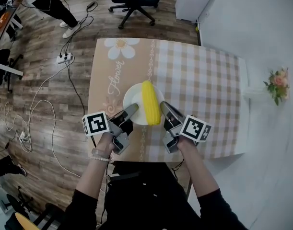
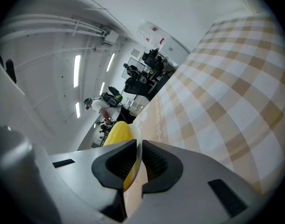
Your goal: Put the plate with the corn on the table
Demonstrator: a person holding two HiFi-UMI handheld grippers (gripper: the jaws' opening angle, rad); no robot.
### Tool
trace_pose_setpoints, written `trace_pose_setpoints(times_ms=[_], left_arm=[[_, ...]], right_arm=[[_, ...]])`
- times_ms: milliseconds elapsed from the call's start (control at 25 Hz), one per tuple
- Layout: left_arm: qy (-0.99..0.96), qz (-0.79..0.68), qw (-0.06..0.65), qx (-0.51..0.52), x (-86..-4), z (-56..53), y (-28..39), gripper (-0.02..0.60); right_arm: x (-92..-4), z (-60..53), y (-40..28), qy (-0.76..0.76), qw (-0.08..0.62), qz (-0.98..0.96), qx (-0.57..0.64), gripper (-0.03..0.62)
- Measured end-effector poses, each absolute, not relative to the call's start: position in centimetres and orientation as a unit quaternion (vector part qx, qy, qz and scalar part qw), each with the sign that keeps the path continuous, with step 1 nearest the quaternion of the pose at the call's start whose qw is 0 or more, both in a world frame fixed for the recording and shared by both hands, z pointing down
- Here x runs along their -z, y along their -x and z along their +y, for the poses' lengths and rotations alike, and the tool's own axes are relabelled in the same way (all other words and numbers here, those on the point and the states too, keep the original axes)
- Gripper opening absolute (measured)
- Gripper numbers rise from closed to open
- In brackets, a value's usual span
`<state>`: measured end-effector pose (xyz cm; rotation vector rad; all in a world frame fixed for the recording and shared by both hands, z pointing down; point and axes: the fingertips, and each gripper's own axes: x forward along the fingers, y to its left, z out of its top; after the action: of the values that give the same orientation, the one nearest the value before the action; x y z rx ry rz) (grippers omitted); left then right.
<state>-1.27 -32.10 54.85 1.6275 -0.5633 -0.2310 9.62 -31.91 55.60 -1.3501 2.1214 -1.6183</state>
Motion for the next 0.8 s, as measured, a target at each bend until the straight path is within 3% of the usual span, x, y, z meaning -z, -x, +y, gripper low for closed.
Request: trace_pose_setpoints(times_ms=[800], left_arm=[[-0.714,-0.301,0.632,0.040,-61.5,-34.8,-0.3,0.041]], right_arm=[[-61.4,-34.5,-11.3,0.473,0.015,0.703,0.531,0.066]])
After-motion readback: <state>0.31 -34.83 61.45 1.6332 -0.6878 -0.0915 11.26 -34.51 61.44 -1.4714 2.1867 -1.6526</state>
